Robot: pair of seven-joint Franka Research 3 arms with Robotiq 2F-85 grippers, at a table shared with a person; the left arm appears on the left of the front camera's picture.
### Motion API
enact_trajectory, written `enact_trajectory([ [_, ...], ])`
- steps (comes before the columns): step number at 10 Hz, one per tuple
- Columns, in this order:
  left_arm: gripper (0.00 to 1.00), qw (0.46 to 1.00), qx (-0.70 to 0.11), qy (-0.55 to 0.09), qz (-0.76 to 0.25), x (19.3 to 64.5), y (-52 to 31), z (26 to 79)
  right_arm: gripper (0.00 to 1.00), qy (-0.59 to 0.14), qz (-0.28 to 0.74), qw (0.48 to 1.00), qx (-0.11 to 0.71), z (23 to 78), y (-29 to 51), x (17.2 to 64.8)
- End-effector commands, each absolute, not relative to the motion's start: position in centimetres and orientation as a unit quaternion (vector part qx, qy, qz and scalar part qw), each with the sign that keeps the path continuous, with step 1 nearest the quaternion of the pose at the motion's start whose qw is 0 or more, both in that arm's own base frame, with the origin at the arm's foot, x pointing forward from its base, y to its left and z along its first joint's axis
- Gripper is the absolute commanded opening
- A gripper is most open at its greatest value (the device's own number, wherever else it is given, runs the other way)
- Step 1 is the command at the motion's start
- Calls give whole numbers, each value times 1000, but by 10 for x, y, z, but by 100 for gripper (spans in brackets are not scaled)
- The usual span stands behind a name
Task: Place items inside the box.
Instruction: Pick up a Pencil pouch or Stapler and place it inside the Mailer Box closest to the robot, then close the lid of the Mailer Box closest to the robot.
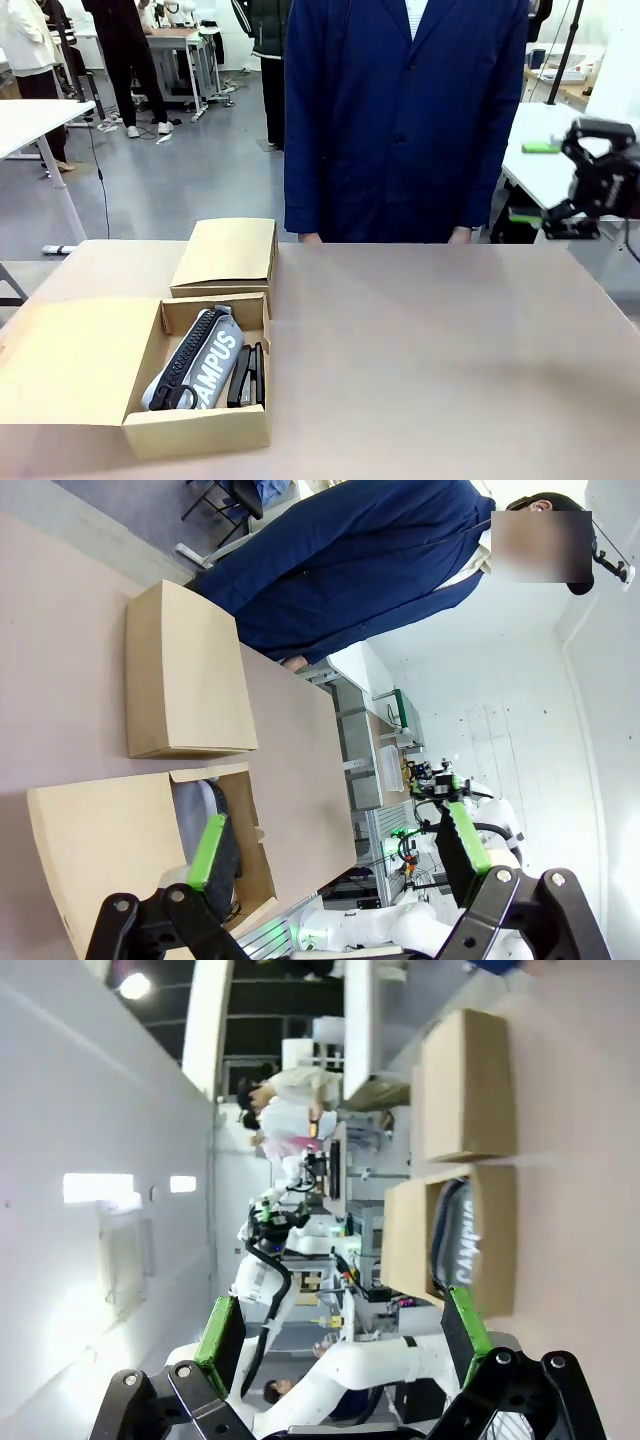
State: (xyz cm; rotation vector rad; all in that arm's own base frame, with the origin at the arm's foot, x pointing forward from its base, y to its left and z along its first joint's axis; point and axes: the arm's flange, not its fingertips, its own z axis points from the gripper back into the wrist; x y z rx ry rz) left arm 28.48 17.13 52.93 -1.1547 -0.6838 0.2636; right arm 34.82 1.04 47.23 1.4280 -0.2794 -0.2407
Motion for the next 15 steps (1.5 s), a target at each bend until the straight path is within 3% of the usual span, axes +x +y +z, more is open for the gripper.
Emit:
enact_trajectory([
  [1,100,769,-539,-326,113,285,170,531,100,-55,-164,736,654,322,0,153],
  [3,100,769,-539,-326,113,285,170,531,100,-81,-166,743,644,302,4,158],
  [4,100,769,-539,-326,113,285,170,531,100,-67,-155,740,650,421,-33,347],
  [15,100,769,-539,-326,113,285,170,531,100,-67,-155,740,650,421,-33,347],
])
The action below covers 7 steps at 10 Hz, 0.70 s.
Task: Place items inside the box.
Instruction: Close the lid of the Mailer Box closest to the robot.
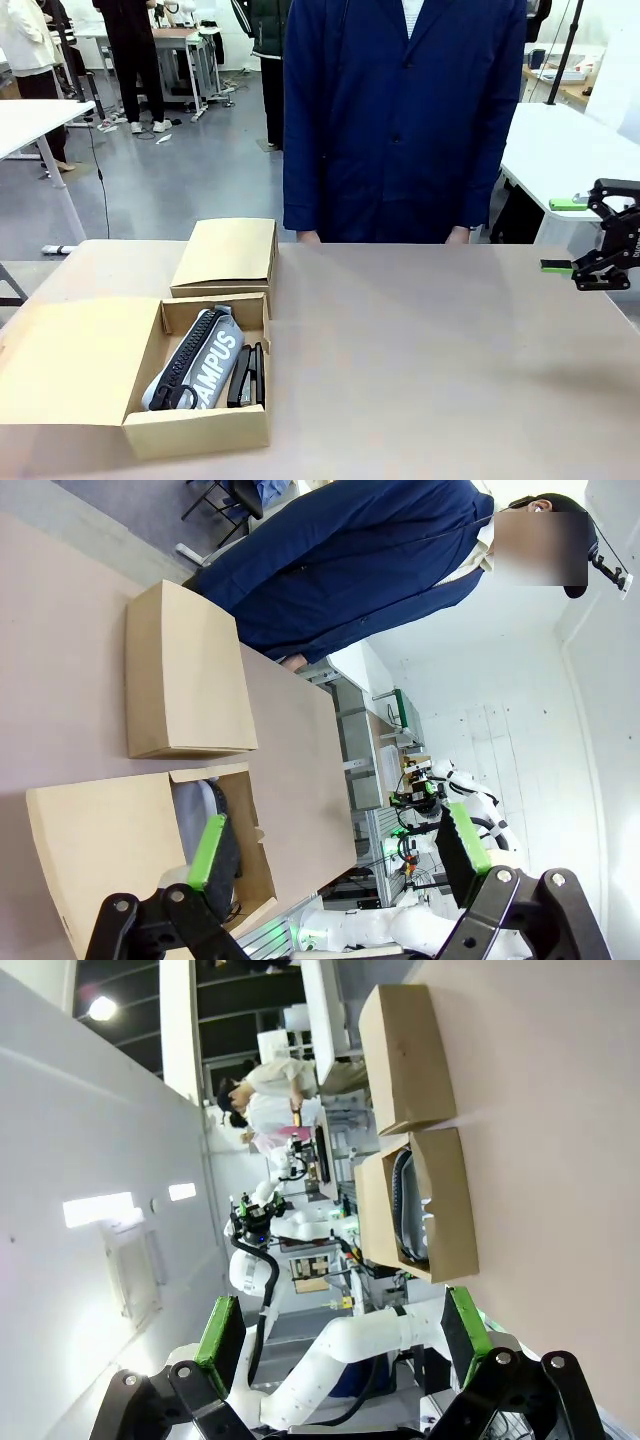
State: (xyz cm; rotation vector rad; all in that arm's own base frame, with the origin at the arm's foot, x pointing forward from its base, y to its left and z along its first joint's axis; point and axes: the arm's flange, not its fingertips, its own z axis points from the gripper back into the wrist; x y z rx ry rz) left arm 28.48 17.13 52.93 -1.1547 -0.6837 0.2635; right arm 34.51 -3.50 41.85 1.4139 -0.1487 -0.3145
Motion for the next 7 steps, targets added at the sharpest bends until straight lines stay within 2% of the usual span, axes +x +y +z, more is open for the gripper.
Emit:
enact_trajectory([
  [1,100,769,-539,-326,113,285,170,531,100,-67,-155,740,650,421,-33,347],
  [4,100,775,-533,-316,122,285,171,529,100,-67,-155,740,650,421,-33,347],
  [6,100,749,-484,-448,-64,289,140,553,100,-67,-155,740,650,421,-33,347],
  [7,100,733,-446,-490,-158,293,123,551,100,-67,-155,740,650,421,-33,347],
])
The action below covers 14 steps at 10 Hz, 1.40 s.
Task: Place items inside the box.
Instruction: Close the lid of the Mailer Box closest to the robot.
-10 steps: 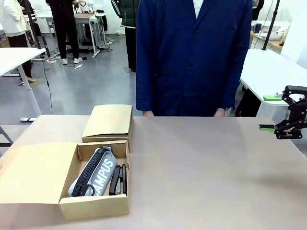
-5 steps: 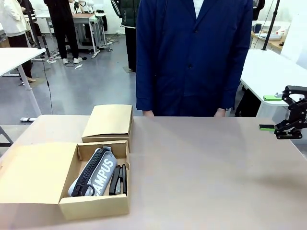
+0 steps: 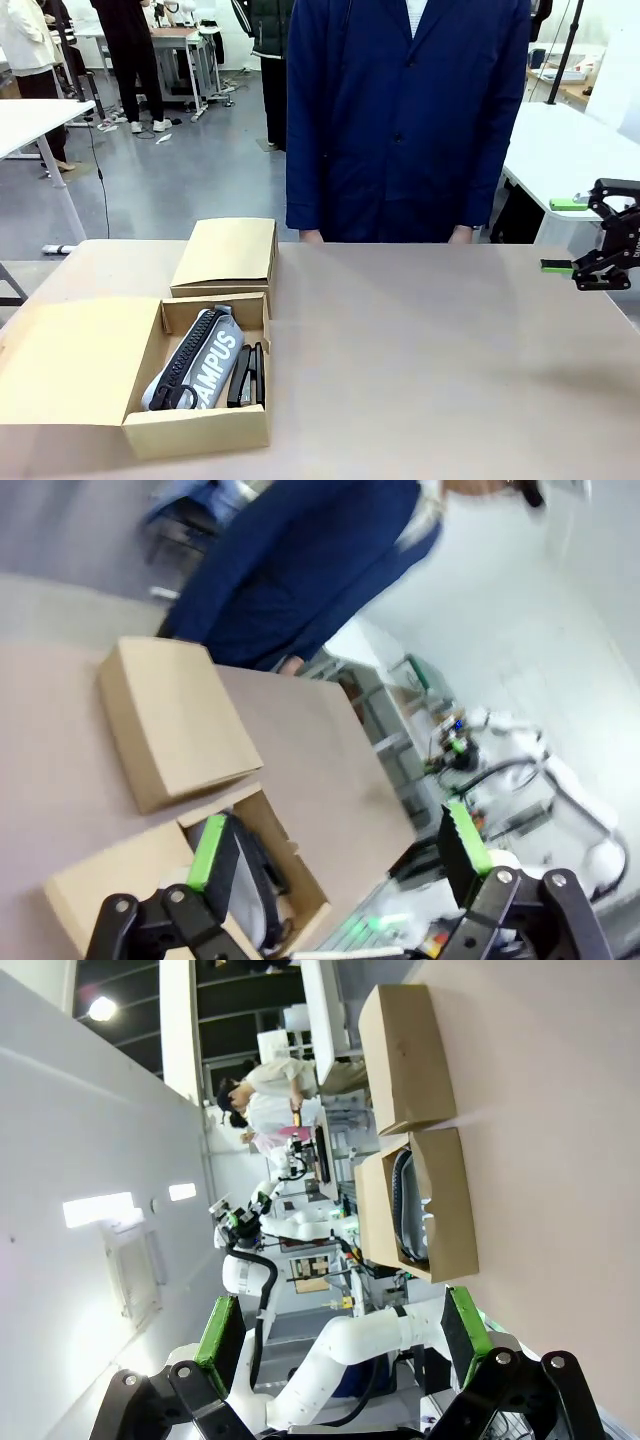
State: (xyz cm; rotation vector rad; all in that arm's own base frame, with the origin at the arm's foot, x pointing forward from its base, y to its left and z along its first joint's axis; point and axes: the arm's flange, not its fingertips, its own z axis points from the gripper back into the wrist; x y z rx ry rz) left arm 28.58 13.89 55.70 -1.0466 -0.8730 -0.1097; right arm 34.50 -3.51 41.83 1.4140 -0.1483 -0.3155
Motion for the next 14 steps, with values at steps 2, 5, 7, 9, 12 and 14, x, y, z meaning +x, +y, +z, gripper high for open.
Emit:
enact_trajectory([
  [2,100,721,-395,-455,-342,288,83,514,100,-67,-155,740,650,421,-33,347],
  [5,100,741,-302,-390,-457,275,75,448,100,-67,-155,740,650,421,-33,347],
  [7,100,746,-345,-371,-432,300,76,492,100,-67,-155,740,650,421,-33,347],
  [9,100,746,-345,-371,-432,300,76,492,100,-67,-155,740,650,421,-33,347],
  [12,100,696,-200,-390,-568,320,119,444,100,-67,-155,740,650,421,-33,347],
  [14,100,691,-177,-412,-567,317,156,435,100,-67,-155,740,650,421,-33,347],
])
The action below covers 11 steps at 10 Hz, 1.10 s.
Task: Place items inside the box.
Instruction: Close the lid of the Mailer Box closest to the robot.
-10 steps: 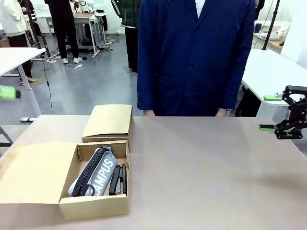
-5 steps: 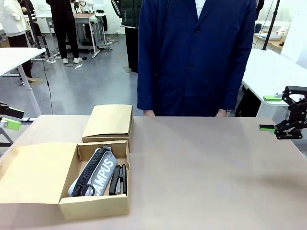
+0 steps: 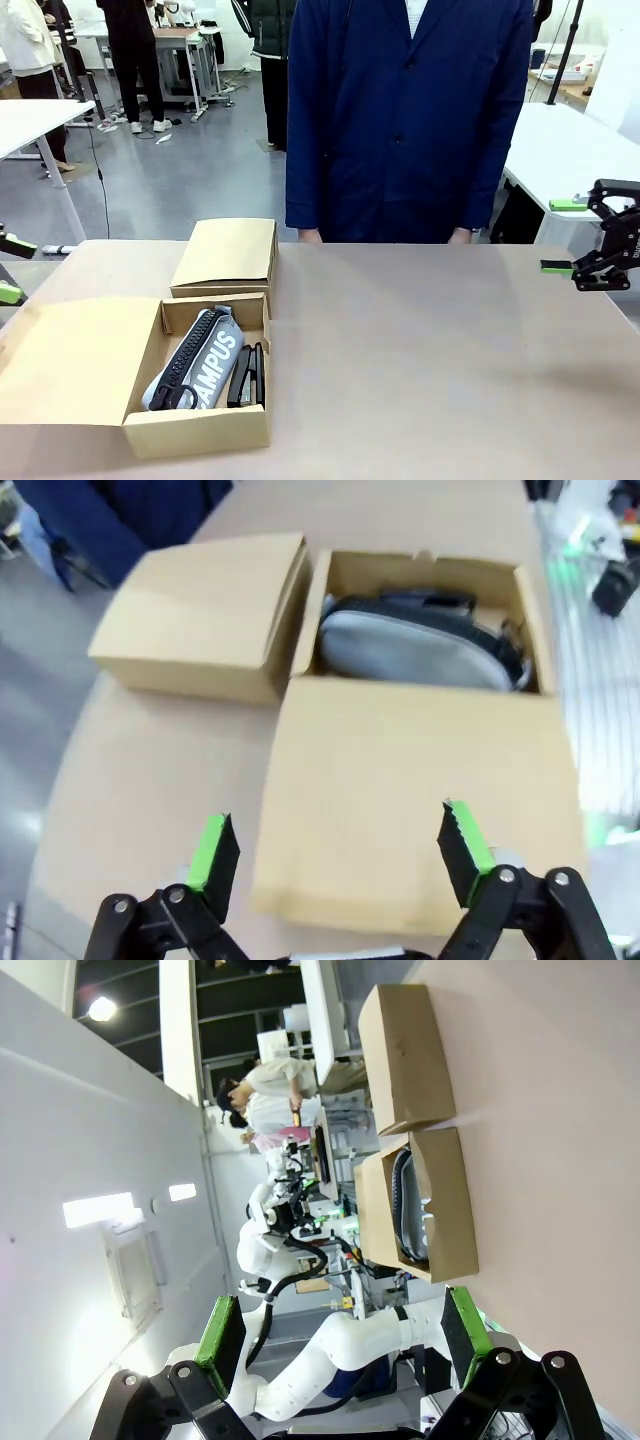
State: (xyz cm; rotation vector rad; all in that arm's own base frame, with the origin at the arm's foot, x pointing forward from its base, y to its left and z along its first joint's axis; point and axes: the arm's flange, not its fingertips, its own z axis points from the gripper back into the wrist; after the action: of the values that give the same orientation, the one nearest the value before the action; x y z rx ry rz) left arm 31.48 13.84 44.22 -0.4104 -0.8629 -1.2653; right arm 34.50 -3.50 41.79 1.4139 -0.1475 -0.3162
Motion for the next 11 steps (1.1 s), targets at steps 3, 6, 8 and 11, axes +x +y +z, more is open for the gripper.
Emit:
enact_trajectory([
  [3,100,733,-156,-370,-548,312,199,413,100,-67,-155,740,650,421,-33,347],
  [6,100,795,-132,-278,-523,323,221,382,100,-67,-155,740,650,421,-33,347],
  [8,100,802,-142,-254,-521,333,215,363,100,-67,-155,740,650,421,-33,347],
  [11,100,803,-171,-215,-529,333,201,326,100,-67,-155,740,650,421,-33,347],
])
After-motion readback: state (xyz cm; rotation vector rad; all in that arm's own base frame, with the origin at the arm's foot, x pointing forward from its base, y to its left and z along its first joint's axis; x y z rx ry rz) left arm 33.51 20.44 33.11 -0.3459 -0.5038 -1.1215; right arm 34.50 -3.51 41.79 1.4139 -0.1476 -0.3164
